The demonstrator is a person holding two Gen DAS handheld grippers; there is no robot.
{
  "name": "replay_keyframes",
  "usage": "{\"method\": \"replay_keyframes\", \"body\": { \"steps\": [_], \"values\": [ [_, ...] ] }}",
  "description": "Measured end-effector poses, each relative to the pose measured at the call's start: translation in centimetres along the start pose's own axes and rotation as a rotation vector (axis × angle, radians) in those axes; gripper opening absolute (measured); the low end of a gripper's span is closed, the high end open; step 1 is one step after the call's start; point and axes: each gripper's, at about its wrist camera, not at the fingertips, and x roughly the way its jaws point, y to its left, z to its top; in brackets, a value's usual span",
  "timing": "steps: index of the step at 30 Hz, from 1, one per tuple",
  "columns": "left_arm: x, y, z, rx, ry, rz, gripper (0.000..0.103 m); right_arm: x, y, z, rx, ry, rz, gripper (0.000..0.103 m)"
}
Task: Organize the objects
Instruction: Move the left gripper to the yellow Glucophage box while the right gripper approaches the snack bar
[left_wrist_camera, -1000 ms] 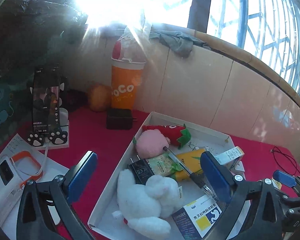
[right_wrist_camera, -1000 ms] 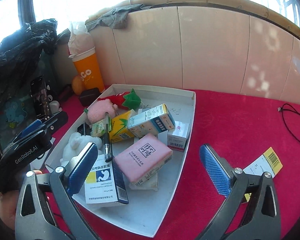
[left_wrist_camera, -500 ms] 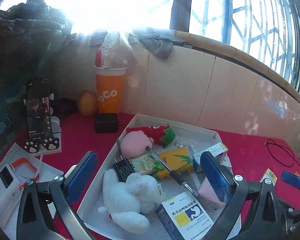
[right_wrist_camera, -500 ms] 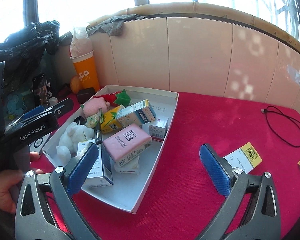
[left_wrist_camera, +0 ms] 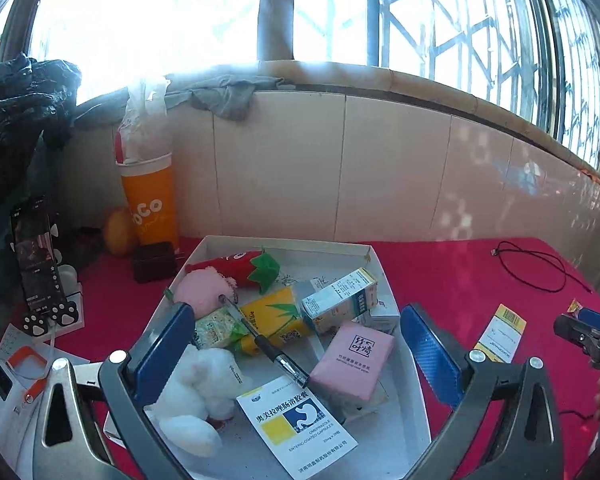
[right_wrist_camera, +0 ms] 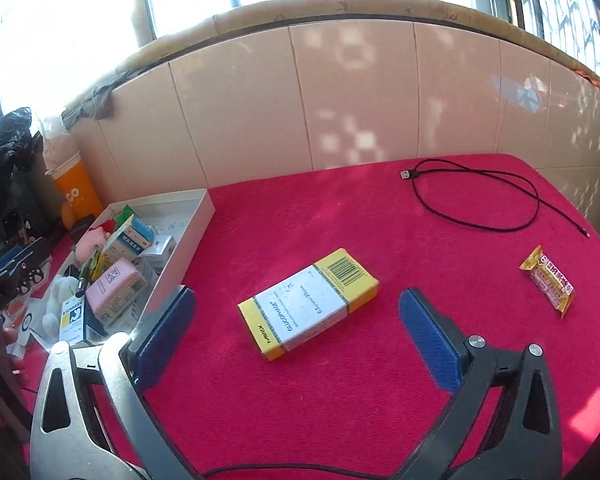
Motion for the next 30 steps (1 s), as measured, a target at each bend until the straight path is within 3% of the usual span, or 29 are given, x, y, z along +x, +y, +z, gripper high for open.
{"method": "replay_keyframes", "body": {
  "steps": [10, 18, 23, 26, 30],
  "values": [
    [0.2, -4.1, 0.0, 0.063, 0.028, -0.143, 0.103, -4.2, -13.8, 0.3, 0.204, -0.057, -0.199, 0.103],
    [2.7, -12.2, 0.1, 0.183, 0.155, -0.409, 0.103, -6.0, -22.9, 0.3, 0.235, -0.055, -0.271, 0.103],
    [6.0, -18.7, -1.5, 0.335, 0.235, -0.481, 0.103, -2.9, -25.4, 0.3, 0.137, 0.041, -0.256, 0.103],
    [8.4, -21.2, -3.1, 0.4, 0.303, -0.483, 0.103, -0.8, -25.0, 0.3, 0.059, 0.072, -0.221, 0.103],
    [10.9, -22.6, -4.2, 0.407, 0.353, -0.451, 0.103, 1.7, -23.8, 0.5, 0.002, 0.097, -0.194, 0.103]
  ]
}}
